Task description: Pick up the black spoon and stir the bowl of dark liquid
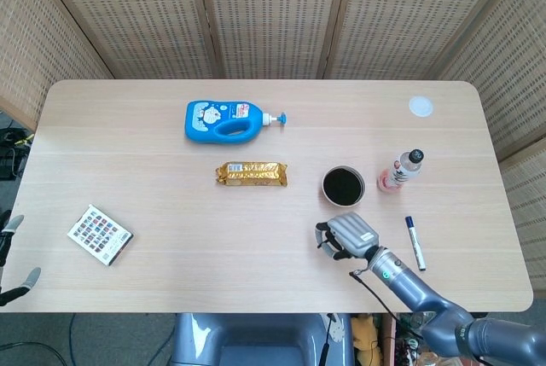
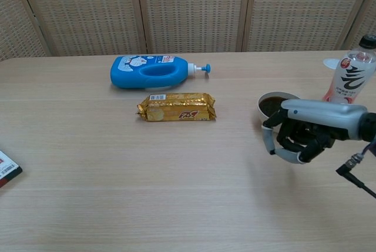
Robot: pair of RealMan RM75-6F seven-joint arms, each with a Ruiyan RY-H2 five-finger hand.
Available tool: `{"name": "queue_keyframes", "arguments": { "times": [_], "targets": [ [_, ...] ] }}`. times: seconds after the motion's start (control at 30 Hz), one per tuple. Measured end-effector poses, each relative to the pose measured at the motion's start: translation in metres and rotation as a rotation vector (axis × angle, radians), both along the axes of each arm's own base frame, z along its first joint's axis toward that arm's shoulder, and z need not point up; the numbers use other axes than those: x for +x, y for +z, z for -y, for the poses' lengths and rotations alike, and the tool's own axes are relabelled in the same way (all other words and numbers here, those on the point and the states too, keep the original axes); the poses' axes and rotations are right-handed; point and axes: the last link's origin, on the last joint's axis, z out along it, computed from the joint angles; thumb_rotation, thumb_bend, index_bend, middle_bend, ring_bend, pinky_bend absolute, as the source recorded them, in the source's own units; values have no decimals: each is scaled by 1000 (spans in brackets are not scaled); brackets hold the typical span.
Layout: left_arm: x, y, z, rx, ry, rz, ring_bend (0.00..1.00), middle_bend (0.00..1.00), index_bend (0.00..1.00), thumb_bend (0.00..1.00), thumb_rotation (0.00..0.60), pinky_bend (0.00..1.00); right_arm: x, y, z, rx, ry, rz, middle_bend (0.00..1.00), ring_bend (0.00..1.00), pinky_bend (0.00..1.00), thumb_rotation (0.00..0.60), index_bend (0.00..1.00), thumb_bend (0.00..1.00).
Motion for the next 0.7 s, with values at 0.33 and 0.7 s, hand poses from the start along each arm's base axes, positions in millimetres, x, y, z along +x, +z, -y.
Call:
{"name": "queue_keyframes", "arguments": {
  "times": [0.33,0.7],
  "targets": [
    [-2,-2,0,-5,0,7,0,0,0,293,600,0,14,27,19,71,-227,196,921,942,989,600,617,670],
    [-5,-2,1,-6,6,12,0,0,0,294,600,0,18,28,42,41,-396,317,941,962,1000,600,617,675]
  ]
}}
